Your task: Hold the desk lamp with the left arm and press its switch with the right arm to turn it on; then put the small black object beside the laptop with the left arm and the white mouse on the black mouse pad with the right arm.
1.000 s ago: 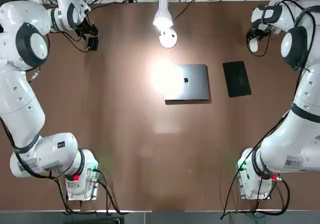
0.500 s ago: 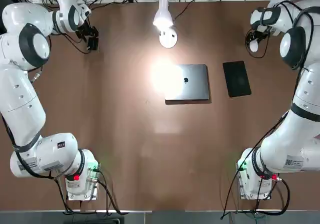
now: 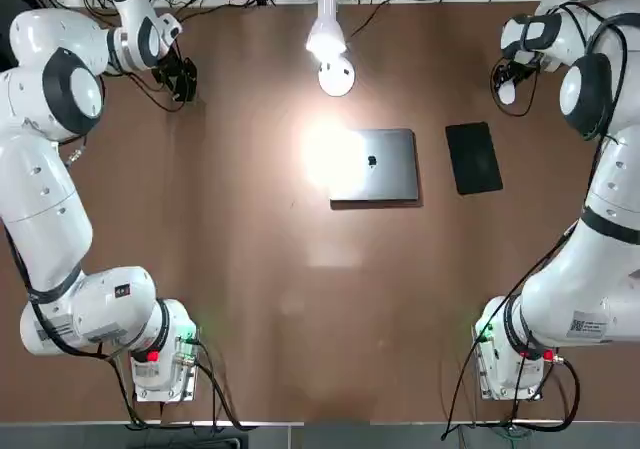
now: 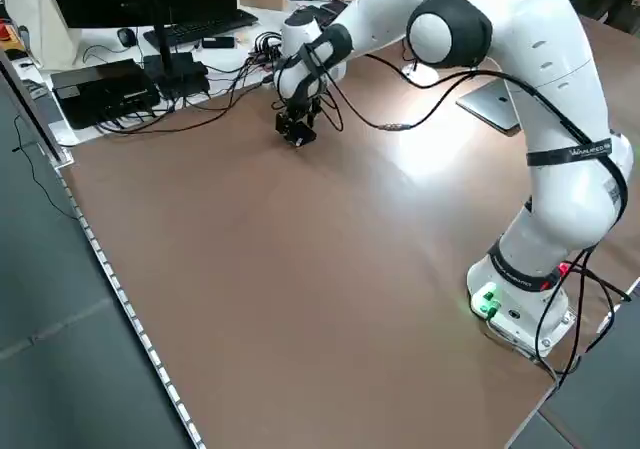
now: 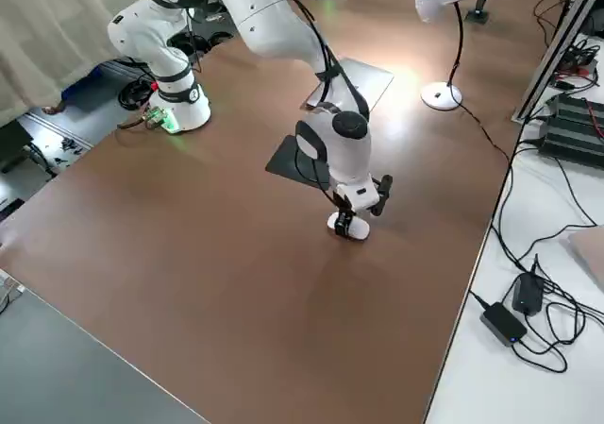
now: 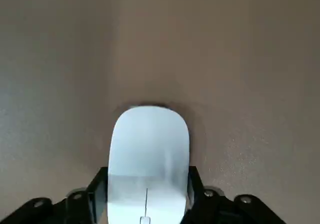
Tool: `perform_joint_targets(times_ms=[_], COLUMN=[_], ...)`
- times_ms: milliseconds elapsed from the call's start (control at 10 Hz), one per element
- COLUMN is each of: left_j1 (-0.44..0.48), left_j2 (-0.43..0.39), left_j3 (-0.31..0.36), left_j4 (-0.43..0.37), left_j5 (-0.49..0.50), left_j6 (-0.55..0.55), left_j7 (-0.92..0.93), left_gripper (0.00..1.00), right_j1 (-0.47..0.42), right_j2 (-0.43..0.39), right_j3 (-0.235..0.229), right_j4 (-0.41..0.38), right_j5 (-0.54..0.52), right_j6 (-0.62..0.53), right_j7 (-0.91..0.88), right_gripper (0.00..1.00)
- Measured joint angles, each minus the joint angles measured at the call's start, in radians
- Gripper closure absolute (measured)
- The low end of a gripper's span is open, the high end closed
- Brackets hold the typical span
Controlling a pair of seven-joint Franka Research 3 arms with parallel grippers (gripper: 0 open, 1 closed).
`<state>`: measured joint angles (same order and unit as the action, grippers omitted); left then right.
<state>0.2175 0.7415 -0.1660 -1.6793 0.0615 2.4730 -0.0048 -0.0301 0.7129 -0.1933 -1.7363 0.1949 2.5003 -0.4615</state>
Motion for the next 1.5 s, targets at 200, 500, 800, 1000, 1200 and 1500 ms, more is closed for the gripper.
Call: perform_joint_targets(times_ms=[200, 500, 800, 1000, 1200, 1500], left_j1=[-0.002, -0.010, -0.013, -0.012, -0.011, -0.015], left_j2=[0.000, 0.001, 0.012, 0.008, 0.008, -0.067], left_j3=[0.000, 0.001, 0.001, 0.005, 0.005, -0.002], left_j4=[0.000, 0.000, 0.000, 0.002, 0.001, -0.065], left_j5=[0.000, 0.001, 0.001, 0.008, 0.008, 0.008], left_j6=[0.001, 0.001, 0.001, 0.000, 0.001, -0.001], left_j7=[0.000, -0.001, -0.001, -0.001, -0.001, -0.010], left_gripper=[0.00, 0.00, 0.03, 0.19, 0.19, 0.19], right_j1=[0.001, 0.003, 0.005, 0.022, 0.049, 0.092], right_j2=[0.000, 0.000, -0.002, -0.033, -0.104, -0.177], right_j3=[0.000, 0.004, 0.006, 0.007, 0.008, 0.009], right_j4=[0.006, 0.014, 0.019, 0.035, 0.040, 0.001], right_j5=[0.000, 0.000, 0.000, 0.000, 0.000, 0.000], right_j6=[0.000, -0.001, -0.023, -0.111, -0.192, -0.244], right_j7=[0.000, 0.000, 0.001, 0.035, 0.077, 0.118], right_gripper=[0.33, 0.37, 0.37, 0.37, 0.37, 0.37])
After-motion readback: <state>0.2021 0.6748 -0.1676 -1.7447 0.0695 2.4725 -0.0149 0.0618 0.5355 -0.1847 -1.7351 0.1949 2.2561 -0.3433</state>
